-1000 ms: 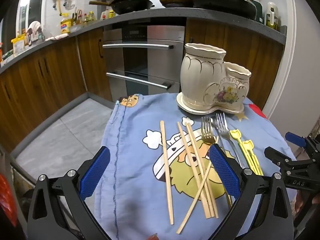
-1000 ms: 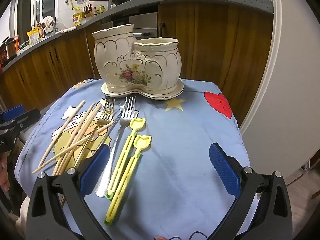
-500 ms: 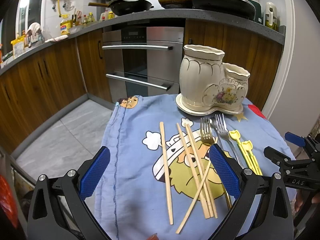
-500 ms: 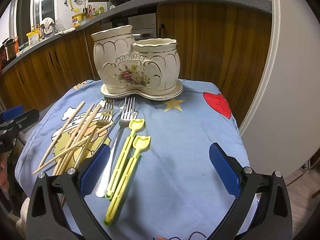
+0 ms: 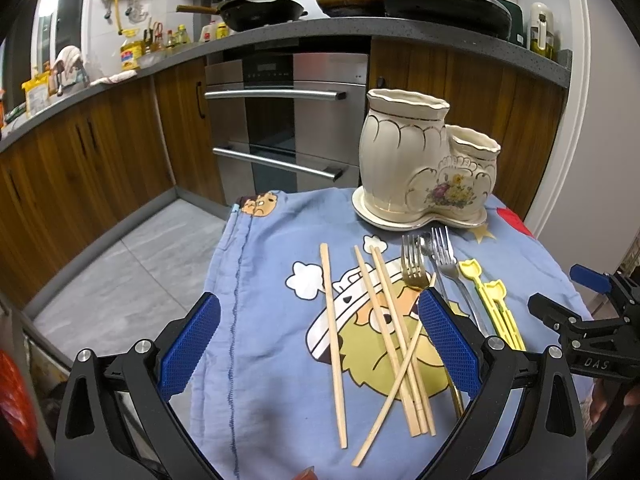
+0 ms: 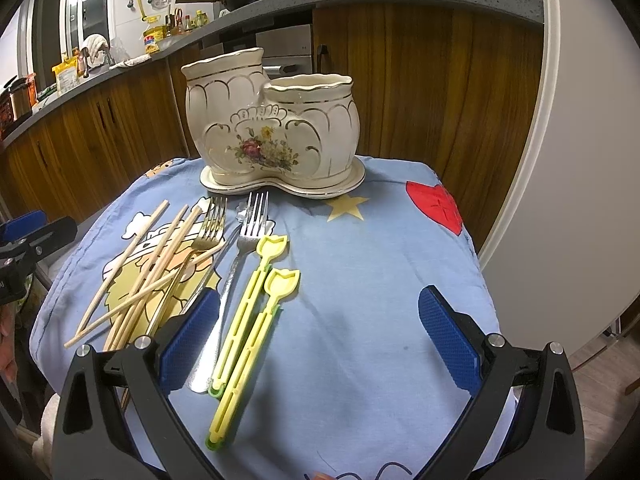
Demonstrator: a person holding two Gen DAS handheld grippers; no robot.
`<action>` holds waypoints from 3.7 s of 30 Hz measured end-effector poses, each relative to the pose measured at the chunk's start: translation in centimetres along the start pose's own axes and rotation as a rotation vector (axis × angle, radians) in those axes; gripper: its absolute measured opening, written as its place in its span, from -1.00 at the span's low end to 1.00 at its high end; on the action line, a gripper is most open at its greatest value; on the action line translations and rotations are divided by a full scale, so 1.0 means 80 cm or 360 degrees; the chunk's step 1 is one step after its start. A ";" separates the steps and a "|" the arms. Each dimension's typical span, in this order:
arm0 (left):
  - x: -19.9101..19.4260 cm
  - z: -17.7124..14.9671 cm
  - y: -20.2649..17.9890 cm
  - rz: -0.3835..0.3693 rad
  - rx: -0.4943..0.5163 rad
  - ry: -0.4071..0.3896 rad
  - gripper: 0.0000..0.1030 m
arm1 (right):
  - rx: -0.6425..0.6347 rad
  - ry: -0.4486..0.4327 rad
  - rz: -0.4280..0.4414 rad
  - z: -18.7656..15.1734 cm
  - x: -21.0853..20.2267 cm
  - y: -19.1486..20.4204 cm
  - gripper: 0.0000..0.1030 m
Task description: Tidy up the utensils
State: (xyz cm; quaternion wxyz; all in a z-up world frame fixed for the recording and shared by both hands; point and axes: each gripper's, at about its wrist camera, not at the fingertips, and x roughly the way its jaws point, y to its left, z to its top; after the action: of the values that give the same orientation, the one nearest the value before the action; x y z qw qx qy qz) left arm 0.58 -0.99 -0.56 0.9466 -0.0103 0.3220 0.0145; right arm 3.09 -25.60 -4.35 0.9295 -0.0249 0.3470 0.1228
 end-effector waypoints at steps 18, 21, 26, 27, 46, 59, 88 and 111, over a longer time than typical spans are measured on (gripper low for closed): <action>-0.007 -0.001 0.005 -0.0001 0.0012 0.0001 0.90 | 0.0004 0.0015 0.0002 -0.001 0.004 -0.001 0.90; -0.007 0.000 0.007 -0.0002 0.0013 -0.0002 0.90 | 0.0003 0.0014 0.0000 -0.001 0.003 -0.001 0.90; -0.007 0.000 0.008 -0.0001 0.0015 -0.0003 0.90 | 0.0003 0.0017 0.0005 0.000 0.004 0.000 0.90; -0.007 0.000 0.009 0.0003 0.0015 -0.0002 0.90 | 0.0004 0.0018 0.0005 -0.001 0.004 0.000 0.90; 0.002 -0.004 0.021 0.0010 0.0010 0.0030 0.88 | 0.0021 0.0025 0.0163 0.002 0.006 -0.013 0.90; 0.036 -0.008 0.009 -0.0035 0.0095 0.0175 -0.04 | 0.0016 0.0282 0.0303 0.002 0.029 -0.003 -0.46; 0.109 -0.001 -0.005 0.0005 0.0183 0.0376 -0.88 | -0.0039 0.0355 0.0402 0.007 0.054 0.008 -0.80; 0.008 0.185 -0.009 -0.0530 -0.0121 -0.0621 -0.88 | 0.0143 -0.0573 0.0483 0.186 -0.011 -0.052 -0.80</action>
State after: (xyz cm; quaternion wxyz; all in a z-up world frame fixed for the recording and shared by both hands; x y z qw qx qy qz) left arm 10.11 -1.24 10.81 0.9791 -0.0957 0.1263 -0.1279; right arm 13.01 -27.87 7.33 0.9475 0.0914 0.1804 0.2479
